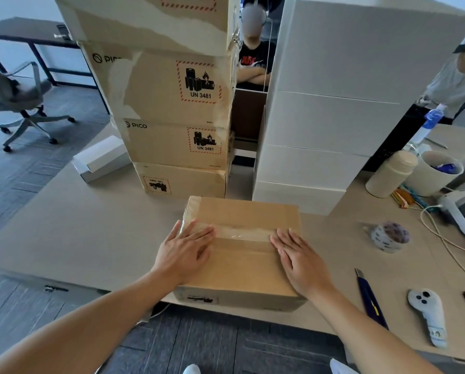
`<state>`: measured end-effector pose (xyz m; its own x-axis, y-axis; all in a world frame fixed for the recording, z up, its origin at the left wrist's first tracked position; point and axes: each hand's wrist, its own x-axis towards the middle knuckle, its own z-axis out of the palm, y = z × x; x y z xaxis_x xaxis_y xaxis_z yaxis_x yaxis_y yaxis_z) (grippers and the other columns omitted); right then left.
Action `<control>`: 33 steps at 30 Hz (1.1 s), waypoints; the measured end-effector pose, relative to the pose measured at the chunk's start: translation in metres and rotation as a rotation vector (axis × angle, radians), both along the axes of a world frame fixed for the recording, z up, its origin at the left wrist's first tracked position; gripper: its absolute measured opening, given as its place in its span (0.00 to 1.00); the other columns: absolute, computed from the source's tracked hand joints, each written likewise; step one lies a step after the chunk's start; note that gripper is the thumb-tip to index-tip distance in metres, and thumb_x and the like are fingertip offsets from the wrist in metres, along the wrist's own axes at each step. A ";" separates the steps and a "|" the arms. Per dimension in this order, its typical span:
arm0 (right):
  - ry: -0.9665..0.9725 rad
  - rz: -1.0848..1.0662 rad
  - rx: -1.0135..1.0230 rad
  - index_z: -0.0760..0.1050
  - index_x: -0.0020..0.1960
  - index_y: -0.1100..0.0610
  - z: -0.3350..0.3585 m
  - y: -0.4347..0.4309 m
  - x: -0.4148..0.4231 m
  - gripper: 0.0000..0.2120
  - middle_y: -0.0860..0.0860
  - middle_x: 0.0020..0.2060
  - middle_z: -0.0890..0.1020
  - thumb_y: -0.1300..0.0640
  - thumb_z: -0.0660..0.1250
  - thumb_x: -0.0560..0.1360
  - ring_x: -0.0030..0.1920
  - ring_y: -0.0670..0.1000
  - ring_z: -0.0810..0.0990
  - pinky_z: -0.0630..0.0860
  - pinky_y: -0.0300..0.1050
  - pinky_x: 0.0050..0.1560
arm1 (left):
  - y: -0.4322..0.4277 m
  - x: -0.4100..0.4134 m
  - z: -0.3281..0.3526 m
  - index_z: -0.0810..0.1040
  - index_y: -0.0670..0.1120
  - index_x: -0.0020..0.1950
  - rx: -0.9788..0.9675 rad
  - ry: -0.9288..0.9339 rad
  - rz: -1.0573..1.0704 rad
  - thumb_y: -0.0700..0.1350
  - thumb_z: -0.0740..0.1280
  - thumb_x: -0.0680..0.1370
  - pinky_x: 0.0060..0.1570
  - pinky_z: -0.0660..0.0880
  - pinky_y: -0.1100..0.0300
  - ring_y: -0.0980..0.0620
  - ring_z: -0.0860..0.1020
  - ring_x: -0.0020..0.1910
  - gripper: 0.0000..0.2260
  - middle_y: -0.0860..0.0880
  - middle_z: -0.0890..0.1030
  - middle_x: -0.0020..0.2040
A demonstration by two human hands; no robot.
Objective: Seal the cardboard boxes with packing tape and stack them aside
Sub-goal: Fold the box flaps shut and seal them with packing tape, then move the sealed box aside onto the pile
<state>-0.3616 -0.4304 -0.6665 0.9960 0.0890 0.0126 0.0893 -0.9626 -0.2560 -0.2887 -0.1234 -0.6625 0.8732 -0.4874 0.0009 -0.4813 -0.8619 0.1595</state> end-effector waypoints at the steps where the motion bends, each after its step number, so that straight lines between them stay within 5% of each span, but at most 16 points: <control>1: -0.006 -0.005 0.017 0.55 0.75 0.41 -0.002 -0.002 -0.001 0.24 0.37 0.75 0.56 0.42 0.38 0.82 0.77 0.41 0.48 0.47 0.39 0.76 | 0.000 -0.002 -0.001 0.58 0.61 0.78 -0.012 -0.010 0.031 0.64 0.40 0.80 0.78 0.39 0.52 0.56 0.47 0.79 0.27 0.65 0.58 0.76; 4: -0.020 -0.083 0.126 0.55 0.77 0.48 -0.005 0.000 -0.002 0.24 0.40 0.75 0.54 0.45 0.45 0.82 0.77 0.40 0.47 0.49 0.41 0.77 | 0.000 -0.009 -0.003 0.56 0.54 0.80 -0.139 0.024 0.183 0.64 0.47 0.82 0.77 0.40 0.57 0.55 0.44 0.79 0.28 0.61 0.53 0.76; 7: 0.010 -0.219 0.273 0.44 0.79 0.51 -0.008 0.000 -0.003 0.28 0.43 0.78 0.43 0.49 0.52 0.83 0.77 0.42 0.40 0.47 0.39 0.75 | -0.001 -0.010 -0.003 0.44 0.51 0.82 -0.415 0.207 0.308 0.62 0.58 0.80 0.76 0.50 0.54 0.57 0.40 0.79 0.36 0.58 0.42 0.79; 10: 0.107 -0.355 0.522 0.35 0.79 0.50 -0.004 0.002 -0.005 0.35 0.44 0.78 0.38 0.47 0.55 0.83 0.75 0.40 0.43 0.51 0.38 0.72 | 0.001 -0.004 -0.002 0.41 0.56 0.81 -0.672 0.420 0.465 0.58 0.65 0.79 0.72 0.65 0.51 0.50 0.58 0.78 0.40 0.55 0.49 0.81; 13: 0.179 -0.460 0.758 0.40 0.80 0.51 -0.003 0.002 -0.005 0.35 0.45 0.79 0.51 0.46 0.57 0.82 0.77 0.46 0.54 0.55 0.42 0.73 | 0.003 -0.001 -0.003 0.44 0.62 0.80 -0.816 0.593 0.580 0.56 0.65 0.80 0.54 0.75 0.57 0.49 0.73 0.64 0.37 0.53 0.64 0.77; 17: 0.214 -0.523 0.955 0.51 0.79 0.48 -0.008 -0.003 -0.003 0.31 0.46 0.71 0.68 0.45 0.60 0.81 0.68 0.49 0.70 0.68 0.47 0.67 | 0.004 0.003 -0.009 0.50 0.60 0.81 -0.952 0.670 0.599 0.53 0.66 0.80 0.55 0.77 0.56 0.51 0.76 0.61 0.34 0.53 0.71 0.72; 20: 0.254 -0.564 1.070 0.62 0.73 0.47 -0.007 -0.003 0.001 0.23 0.47 0.63 0.76 0.45 0.61 0.80 0.59 0.48 0.76 0.72 0.47 0.58 | 0.002 0.004 -0.005 0.67 0.58 0.74 -0.939 0.727 0.648 0.55 0.67 0.79 0.51 0.80 0.53 0.51 0.82 0.52 0.23 0.51 0.81 0.60; 23: 0.279 -0.637 1.063 0.67 0.67 0.49 -0.003 -0.001 0.005 0.20 0.48 0.58 0.77 0.41 0.59 0.80 0.55 0.50 0.76 0.71 0.47 0.54 | 0.001 0.002 -0.001 0.76 0.53 0.63 -0.901 0.810 0.759 0.59 0.68 0.78 0.53 0.81 0.48 0.48 0.84 0.48 0.17 0.48 0.84 0.52; 26: 0.227 -0.717 0.958 0.66 0.63 0.52 0.000 -0.006 0.015 0.22 0.49 0.53 0.75 0.37 0.53 0.80 0.51 0.51 0.74 0.68 0.47 0.51 | 0.000 -0.003 0.003 0.67 0.54 0.74 -0.959 0.774 0.753 0.60 0.71 0.75 0.54 0.80 0.48 0.47 0.82 0.53 0.30 0.49 0.80 0.62; 29: 0.205 -0.689 0.775 0.65 0.67 0.54 0.000 -0.013 0.029 0.26 0.52 0.57 0.76 0.35 0.51 0.80 0.53 0.55 0.76 0.71 0.49 0.51 | 0.002 0.006 0.008 0.57 0.61 0.78 -0.959 0.588 0.738 0.61 0.71 0.74 0.63 0.74 0.47 0.46 0.74 0.66 0.37 0.51 0.67 0.75; 33: 0.270 -0.591 0.681 0.55 0.75 0.52 -0.004 -0.010 0.031 0.29 0.53 0.65 0.74 0.38 0.53 0.80 0.61 0.60 0.75 0.70 0.50 0.54 | -0.004 0.026 0.006 0.62 0.60 0.76 -0.904 0.619 0.770 0.64 0.67 0.76 0.62 0.75 0.45 0.48 0.79 0.60 0.31 0.51 0.75 0.70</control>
